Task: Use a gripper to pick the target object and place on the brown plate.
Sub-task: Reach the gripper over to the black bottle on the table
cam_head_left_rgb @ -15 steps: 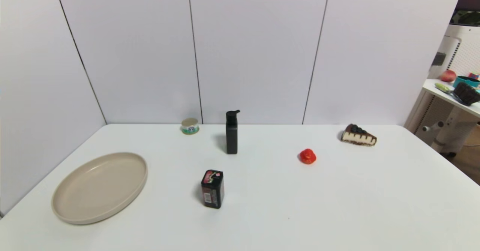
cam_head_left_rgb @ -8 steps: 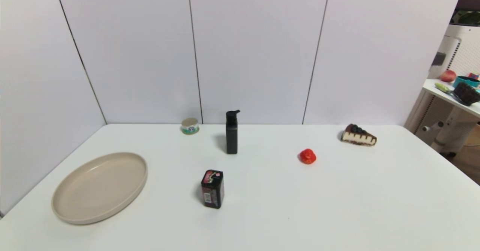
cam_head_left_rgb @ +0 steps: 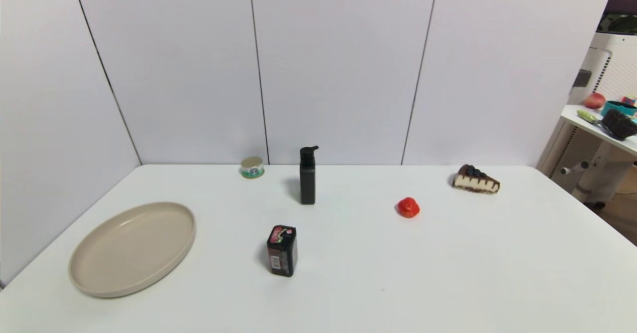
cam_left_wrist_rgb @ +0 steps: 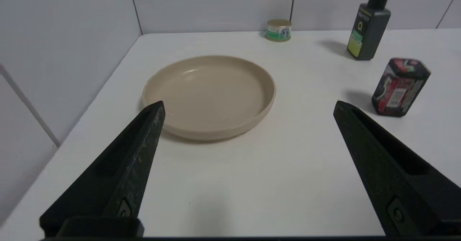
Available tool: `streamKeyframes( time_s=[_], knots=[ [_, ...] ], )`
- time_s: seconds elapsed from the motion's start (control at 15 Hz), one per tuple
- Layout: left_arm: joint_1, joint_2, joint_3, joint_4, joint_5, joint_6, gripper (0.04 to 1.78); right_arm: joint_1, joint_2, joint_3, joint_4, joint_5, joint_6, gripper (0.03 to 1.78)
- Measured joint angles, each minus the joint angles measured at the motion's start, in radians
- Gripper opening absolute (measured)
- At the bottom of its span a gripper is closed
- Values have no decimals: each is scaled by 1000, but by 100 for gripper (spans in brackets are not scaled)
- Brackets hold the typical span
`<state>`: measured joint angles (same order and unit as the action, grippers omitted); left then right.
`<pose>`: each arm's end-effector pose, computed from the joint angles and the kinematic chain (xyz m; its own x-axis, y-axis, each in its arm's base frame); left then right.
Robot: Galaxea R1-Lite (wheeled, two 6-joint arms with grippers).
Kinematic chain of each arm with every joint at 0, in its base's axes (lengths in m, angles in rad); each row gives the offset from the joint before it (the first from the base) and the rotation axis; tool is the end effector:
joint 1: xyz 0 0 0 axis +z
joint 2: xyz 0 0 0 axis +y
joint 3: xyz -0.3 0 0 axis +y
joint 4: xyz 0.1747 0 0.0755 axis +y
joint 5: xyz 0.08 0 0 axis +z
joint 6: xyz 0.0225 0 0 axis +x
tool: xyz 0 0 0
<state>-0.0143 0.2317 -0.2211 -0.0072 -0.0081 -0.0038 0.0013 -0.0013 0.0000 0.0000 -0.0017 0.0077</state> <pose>-0.0140 0.0000 0.1422 0.9997 -0.0224 -0.0034 0.0224 0.9997 -0.0038 -0.0229 -0.0001 0.0755 1.0000 -0.0004 0.0013 0.0004 1.0000 0.0077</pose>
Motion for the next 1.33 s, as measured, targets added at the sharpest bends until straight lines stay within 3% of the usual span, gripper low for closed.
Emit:
streamKeyframes(
  time_s=[0.33,0.6,0.8,1.0,1.33],
  knots=[
    [-81,356,-382,4,-5,89,169,0,0,0,0,0,0,169],
    [-271,605,-601,31,-19,160,169,0,0,0,1,0,0,169],
    [-366,747,-674,36,-101,197,169,0,0,0,1,0,0,169],
    [-392,861,-713,36,-211,230,169,0,0,0,1,0,0,169],
    [-417,1045,-812,35,-233,233,169,0,0,0,0,0,0,169]
  ],
)
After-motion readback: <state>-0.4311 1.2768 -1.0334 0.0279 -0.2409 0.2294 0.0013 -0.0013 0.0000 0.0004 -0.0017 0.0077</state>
